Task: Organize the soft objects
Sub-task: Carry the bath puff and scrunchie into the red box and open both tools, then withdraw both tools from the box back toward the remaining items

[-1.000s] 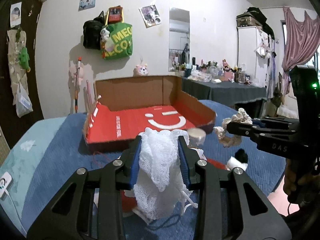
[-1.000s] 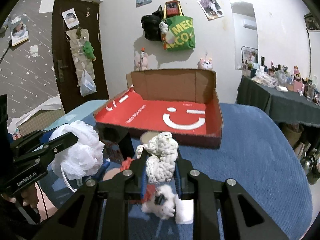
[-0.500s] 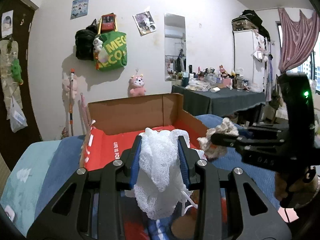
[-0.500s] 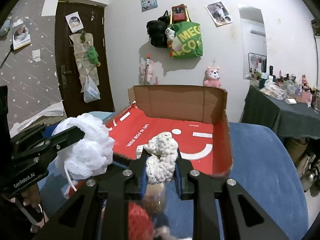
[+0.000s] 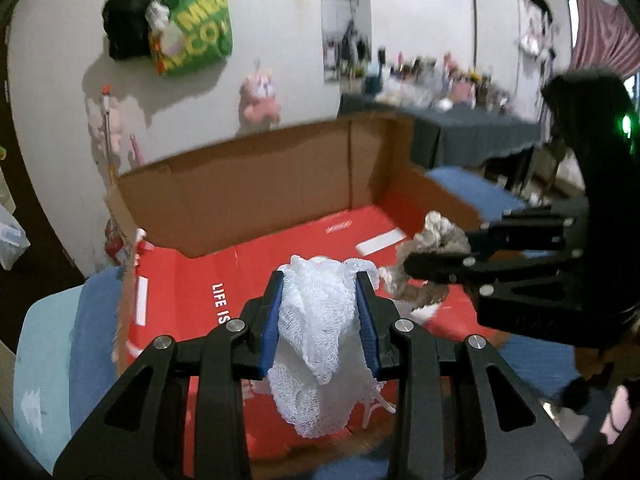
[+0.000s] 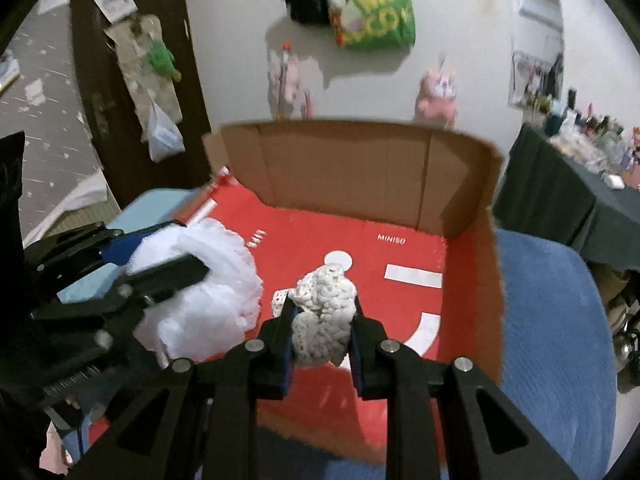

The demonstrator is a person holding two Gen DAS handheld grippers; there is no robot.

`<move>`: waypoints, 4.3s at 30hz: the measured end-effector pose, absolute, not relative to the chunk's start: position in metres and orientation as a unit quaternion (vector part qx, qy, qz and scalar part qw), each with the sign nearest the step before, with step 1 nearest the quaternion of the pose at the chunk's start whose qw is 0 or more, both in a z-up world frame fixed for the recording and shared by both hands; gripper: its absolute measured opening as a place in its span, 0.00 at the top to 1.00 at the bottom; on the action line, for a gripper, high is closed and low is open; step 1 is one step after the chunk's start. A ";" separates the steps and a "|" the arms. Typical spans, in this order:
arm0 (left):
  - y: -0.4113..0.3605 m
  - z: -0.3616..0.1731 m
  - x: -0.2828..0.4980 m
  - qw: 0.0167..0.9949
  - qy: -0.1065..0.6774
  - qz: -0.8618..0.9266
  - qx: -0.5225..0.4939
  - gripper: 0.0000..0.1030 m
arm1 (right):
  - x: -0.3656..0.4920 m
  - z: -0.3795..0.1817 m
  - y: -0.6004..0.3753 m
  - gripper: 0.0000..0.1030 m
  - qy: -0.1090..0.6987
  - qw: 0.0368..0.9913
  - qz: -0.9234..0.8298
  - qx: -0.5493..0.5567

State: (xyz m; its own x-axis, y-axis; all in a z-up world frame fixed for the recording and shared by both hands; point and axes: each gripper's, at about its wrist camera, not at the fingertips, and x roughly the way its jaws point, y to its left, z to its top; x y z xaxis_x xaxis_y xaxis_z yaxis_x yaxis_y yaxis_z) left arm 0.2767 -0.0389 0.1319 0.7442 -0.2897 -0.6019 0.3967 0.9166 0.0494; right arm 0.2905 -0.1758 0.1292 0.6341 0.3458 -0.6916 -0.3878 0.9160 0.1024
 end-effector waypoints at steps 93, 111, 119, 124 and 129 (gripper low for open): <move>0.002 0.207 0.024 0.988 0.092 -0.124 -0.013 0.00 | 0.045 0.212 -0.211 0.00 0.162 0.976 0.141 -0.028; -0.002 0.108 -0.007 0.981 0.164 -0.096 -0.027 0.00 | 0.000 0.109 -0.206 0.00 0.197 0.977 0.079 -0.034; 0.001 0.071 0.011 0.969 0.229 -0.092 -0.030 0.00 | 0.019 0.070 -0.207 0.00 0.252 0.964 0.082 -0.020; 0.004 0.062 0.021 0.964 0.251 -0.088 -0.030 0.00 | 0.028 0.060 -0.204 0.00 0.269 0.958 0.091 -0.019; 0.009 0.060 0.032 0.960 0.267 -0.080 -0.027 0.00 | 0.041 0.054 -0.200 0.00 0.285 0.953 0.105 -0.017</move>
State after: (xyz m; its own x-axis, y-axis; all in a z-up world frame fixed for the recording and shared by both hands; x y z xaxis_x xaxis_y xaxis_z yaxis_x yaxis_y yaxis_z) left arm 0.0321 0.0095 0.0602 0.8445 -0.1684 -0.5083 0.1394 0.9857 -0.0949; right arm 0.0409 -0.1997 0.0543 0.8152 0.1905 -0.5469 -0.2097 0.9774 0.0279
